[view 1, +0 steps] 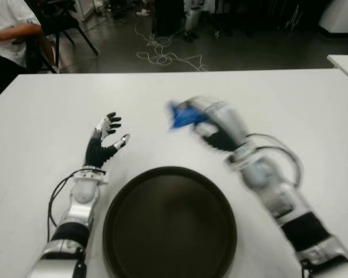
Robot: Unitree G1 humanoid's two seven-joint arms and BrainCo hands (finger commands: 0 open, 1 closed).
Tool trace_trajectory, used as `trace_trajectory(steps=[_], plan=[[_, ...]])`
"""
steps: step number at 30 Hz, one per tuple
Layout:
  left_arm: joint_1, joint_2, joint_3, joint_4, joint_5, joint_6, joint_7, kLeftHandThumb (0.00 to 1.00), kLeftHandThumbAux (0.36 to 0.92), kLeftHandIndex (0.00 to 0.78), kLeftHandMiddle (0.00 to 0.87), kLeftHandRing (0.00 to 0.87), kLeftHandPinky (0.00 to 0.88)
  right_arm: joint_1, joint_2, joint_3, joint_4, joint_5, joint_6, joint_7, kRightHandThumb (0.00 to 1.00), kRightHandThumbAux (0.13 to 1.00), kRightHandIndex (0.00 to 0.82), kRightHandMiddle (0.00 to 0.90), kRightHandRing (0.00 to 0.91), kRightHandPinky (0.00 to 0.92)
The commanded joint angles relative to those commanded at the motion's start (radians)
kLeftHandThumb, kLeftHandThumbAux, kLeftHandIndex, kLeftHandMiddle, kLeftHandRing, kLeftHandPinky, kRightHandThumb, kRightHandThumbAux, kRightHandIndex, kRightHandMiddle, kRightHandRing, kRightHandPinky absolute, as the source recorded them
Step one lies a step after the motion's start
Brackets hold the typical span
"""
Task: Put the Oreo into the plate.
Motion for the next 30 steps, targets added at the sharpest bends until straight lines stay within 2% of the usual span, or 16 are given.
trace_trajectory(steps=[5,10,12,20,25,30], plan=[[0.006,0.001,-0.005,-0.01,0.019,0.003,0.022,0.08,0.71,0.151,0.234,0.213,0.165,-0.016,-0.01,0.039,-0.059,0.003,0.024,0.146,0.681,0.736,0.428,0.744,0.76,0.767],[0.008,-0.001,-0.007,-0.016,0.029,0.004,0.04,0.067,0.722,0.16,0.243,0.22,0.173,-0.021,0.01,0.078,-0.113,0.012,0.05,0.27,0.68,0.736,0.426,0.737,0.754,0.759],[0.007,-0.001,-0.008,-0.013,0.032,0.002,0.044,0.07,0.73,0.161,0.241,0.217,0.17,-0.013,0.011,0.087,-0.132,0.02,0.048,0.294,0.681,0.736,0.425,0.728,0.746,0.748],[0.011,0.0,-0.011,-0.017,0.036,0.007,0.051,0.069,0.729,0.145,0.229,0.217,0.192,-0.044,0.029,0.118,-0.103,0.053,0.038,0.398,0.684,0.735,0.424,0.702,0.72,0.737],[0.015,-0.001,-0.009,-0.023,0.024,0.011,0.036,0.077,0.738,0.148,0.23,0.218,0.19,-0.04,0.032,0.126,-0.104,0.054,0.047,0.446,0.685,0.735,0.424,0.716,0.733,0.749],[0.017,-0.001,-0.008,-0.029,0.02,0.012,0.03,0.081,0.747,0.156,0.236,0.218,0.181,-0.01,0.016,0.121,-0.11,0.059,0.037,0.451,0.684,0.735,0.424,0.717,0.734,0.747]])
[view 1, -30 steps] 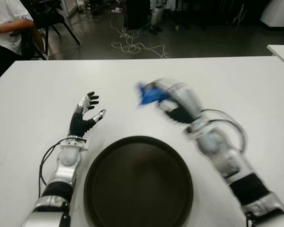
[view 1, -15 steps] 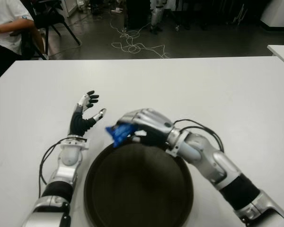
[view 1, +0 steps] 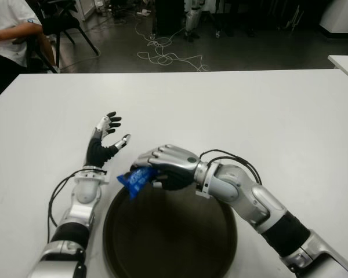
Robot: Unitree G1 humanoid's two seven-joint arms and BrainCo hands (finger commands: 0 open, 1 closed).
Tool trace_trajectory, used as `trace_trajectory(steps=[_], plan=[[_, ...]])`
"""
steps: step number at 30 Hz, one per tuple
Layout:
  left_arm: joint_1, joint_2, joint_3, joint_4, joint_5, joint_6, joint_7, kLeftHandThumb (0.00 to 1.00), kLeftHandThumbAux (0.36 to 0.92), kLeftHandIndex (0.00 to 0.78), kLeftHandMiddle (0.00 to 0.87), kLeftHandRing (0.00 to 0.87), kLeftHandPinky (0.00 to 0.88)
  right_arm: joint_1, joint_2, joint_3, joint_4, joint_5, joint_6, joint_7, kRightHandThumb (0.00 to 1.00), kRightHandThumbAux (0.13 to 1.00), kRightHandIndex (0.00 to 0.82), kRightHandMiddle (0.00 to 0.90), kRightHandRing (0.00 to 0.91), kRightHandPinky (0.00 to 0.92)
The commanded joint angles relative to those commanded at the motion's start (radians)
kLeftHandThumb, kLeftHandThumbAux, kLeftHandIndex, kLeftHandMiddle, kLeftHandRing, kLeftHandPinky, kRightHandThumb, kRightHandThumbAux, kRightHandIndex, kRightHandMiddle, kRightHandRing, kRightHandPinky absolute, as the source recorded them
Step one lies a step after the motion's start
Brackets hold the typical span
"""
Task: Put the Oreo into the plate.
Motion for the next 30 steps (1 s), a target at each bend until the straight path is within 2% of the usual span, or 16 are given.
trace_trajectory(steps=[6,12,19,28,30], plan=[[0.002,0.002,-0.002,-0.005,0.001,0.004,-0.004,0.059,0.76,0.148,0.225,0.202,0.159,0.014,0.002,-0.013,-0.002,0.021,0.0,-0.009,0.685,0.736,0.423,0.725,0.746,0.759],[0.003,0.001,0.0,-0.005,-0.002,0.005,-0.009,0.065,0.738,0.149,0.233,0.208,0.162,0.0,-0.002,-0.009,0.019,0.016,-0.014,-0.011,0.686,0.734,0.422,0.711,0.735,0.76],[0.006,0.001,0.001,-0.01,-0.012,0.01,-0.024,0.08,0.748,0.147,0.23,0.206,0.161,-0.007,-0.002,-0.018,0.024,0.019,-0.028,-0.02,0.688,0.733,0.423,0.715,0.737,0.754],[0.002,0.008,-0.003,-0.002,-0.002,-0.002,-0.02,0.071,0.724,0.155,0.244,0.224,0.191,-0.009,-0.006,-0.031,0.016,0.021,-0.028,-0.009,0.689,0.734,0.422,0.614,0.633,0.636],[0.002,0.008,-0.003,0.0,-0.002,-0.002,-0.019,0.068,0.708,0.152,0.239,0.219,0.173,-0.009,-0.007,-0.033,0.011,0.022,-0.025,-0.003,0.686,0.736,0.42,0.561,0.563,0.563]])
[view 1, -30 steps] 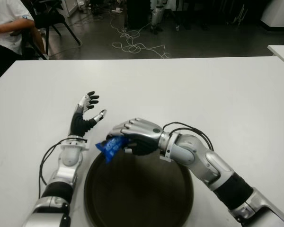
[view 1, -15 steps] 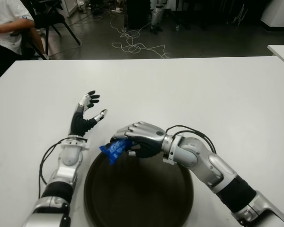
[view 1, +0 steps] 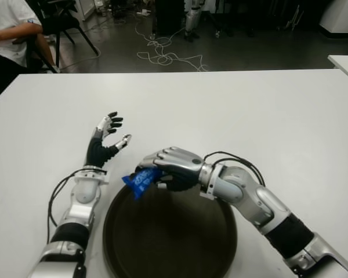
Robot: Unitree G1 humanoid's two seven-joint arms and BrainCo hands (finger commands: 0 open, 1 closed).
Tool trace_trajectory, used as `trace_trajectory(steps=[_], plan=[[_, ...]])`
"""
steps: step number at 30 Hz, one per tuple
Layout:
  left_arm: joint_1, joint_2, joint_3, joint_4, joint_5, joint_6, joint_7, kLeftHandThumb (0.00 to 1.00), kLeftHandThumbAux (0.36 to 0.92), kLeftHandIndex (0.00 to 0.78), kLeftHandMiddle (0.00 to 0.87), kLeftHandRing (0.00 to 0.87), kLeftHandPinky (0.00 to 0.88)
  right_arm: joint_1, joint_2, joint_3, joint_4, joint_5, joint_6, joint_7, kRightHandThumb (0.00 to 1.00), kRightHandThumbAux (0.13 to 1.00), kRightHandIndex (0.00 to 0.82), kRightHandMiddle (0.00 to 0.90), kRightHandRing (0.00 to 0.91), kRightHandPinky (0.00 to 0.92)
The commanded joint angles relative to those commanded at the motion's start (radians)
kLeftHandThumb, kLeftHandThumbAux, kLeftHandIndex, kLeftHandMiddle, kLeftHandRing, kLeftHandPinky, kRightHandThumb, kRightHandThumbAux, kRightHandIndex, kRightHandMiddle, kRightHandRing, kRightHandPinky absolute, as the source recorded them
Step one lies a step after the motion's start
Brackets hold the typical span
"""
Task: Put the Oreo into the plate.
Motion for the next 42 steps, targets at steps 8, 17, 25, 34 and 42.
trace_trajectory(steps=[8,17,25,34,42], plan=[[0.0,0.0,0.001,0.0,0.003,0.001,0.009,0.065,0.698,0.155,0.239,0.228,0.208,-0.011,-0.031,0.005,-0.032,-0.038,0.019,0.045,0.355,0.786,0.256,0.191,0.15,0.138],[-0.002,0.001,0.004,0.004,-0.002,-0.002,0.005,0.078,0.702,0.149,0.237,0.216,0.168,-0.035,-0.082,0.029,-0.065,-0.132,0.037,0.087,0.012,0.773,0.018,0.008,0.005,0.004],[-0.003,0.0,0.008,0.011,-0.008,0.0,0.005,0.137,0.702,0.138,0.232,0.21,0.152,-0.065,-0.113,0.008,-0.071,-0.095,0.019,0.133,0.0,0.719,0.0,0.0,0.0,0.0],[0.0,-0.004,0.015,0.007,-0.023,0.017,-0.005,0.159,0.717,0.122,0.216,0.194,0.124,-0.089,-0.123,-0.003,-0.068,-0.08,0.037,0.177,0.0,0.699,0.0,0.0,0.0,0.0],[-0.002,0.0,0.014,0.012,0.004,0.022,0.027,0.153,0.712,0.131,0.223,0.191,0.114,-0.095,-0.153,-0.053,-0.073,-0.053,0.066,0.208,0.0,0.714,0.0,0.0,0.0,0.0]])
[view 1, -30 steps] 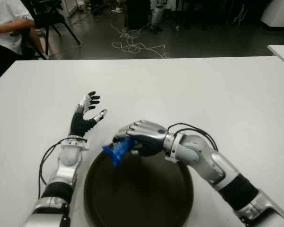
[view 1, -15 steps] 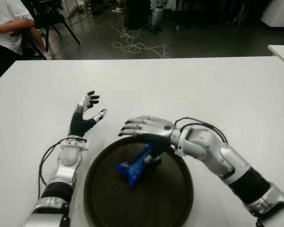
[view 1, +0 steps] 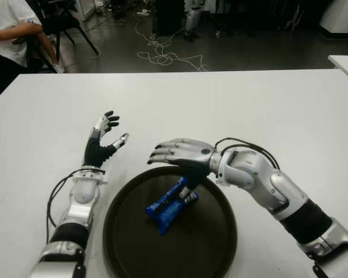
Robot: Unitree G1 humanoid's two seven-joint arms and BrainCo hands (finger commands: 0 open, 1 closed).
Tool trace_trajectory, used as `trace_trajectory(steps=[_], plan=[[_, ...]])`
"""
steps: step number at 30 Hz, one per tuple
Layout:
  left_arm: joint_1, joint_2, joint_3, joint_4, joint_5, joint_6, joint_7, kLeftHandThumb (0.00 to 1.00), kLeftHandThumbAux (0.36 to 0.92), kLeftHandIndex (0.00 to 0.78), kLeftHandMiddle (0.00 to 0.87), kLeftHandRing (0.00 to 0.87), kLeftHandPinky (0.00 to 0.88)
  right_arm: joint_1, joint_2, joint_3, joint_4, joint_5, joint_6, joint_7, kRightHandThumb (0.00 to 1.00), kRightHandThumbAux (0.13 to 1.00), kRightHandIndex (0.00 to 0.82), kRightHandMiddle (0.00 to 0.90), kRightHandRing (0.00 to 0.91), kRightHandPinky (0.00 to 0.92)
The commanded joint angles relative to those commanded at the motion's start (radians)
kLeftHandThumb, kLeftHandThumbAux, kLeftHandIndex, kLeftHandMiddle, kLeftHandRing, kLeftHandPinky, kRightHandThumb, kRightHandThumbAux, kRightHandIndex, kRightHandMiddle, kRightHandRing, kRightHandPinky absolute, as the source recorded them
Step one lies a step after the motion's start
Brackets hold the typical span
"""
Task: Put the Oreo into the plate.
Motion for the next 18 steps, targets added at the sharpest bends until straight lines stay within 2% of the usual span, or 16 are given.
trace_trajectory(steps=[2,4,7,10,12,16,18], plan=[[0.0,0.001,-0.001,0.001,0.003,0.0,0.005,0.148,0.712,0.133,0.227,0.192,0.114,-0.002,-0.005,-0.008,0.006,0.006,-0.001,0.002,0.0,0.717,0.0,0.0,0.0,0.0],[-0.006,0.002,-0.001,0.012,0.004,-0.005,0.007,0.15,0.715,0.134,0.228,0.193,0.115,-0.013,-0.025,-0.031,0.05,0.03,-0.024,-0.014,0.0,0.723,0.0,0.0,0.0,0.0],[-0.014,0.004,-0.001,0.03,0.001,-0.017,0.003,0.162,0.724,0.131,0.22,0.191,0.116,-0.036,-0.064,-0.083,0.149,0.083,-0.077,-0.044,0.0,0.738,0.0,0.0,0.0,0.0],[-0.02,0.006,-0.001,0.044,-0.003,-0.03,-0.002,0.169,0.724,0.126,0.208,0.189,0.132,-0.058,-0.078,-0.114,0.227,0.12,-0.113,-0.067,0.0,0.752,0.0,0.0,0.0,0.0],[-0.024,0.008,-0.001,0.054,-0.003,-0.038,-0.004,0.169,0.72,0.127,0.209,0.192,0.141,-0.077,-0.064,-0.141,0.289,0.146,-0.117,-0.101,0.0,0.756,0.0,0.0,0.0,0.0],[-0.026,0.013,-0.005,0.06,0.006,-0.047,0.002,0.159,0.698,0.137,0.217,0.203,0.163,-0.08,0.011,-0.232,0.512,0.231,-0.094,-0.26,0.0,0.774,0.001,0.0,0.0,0.001],[-0.027,0.014,-0.006,0.062,0.007,-0.05,0.003,0.157,0.697,0.137,0.216,0.204,0.171,-0.105,0.038,-0.258,0.655,0.255,-0.103,-0.328,0.0,0.776,0.012,0.009,0.007,0.012]])
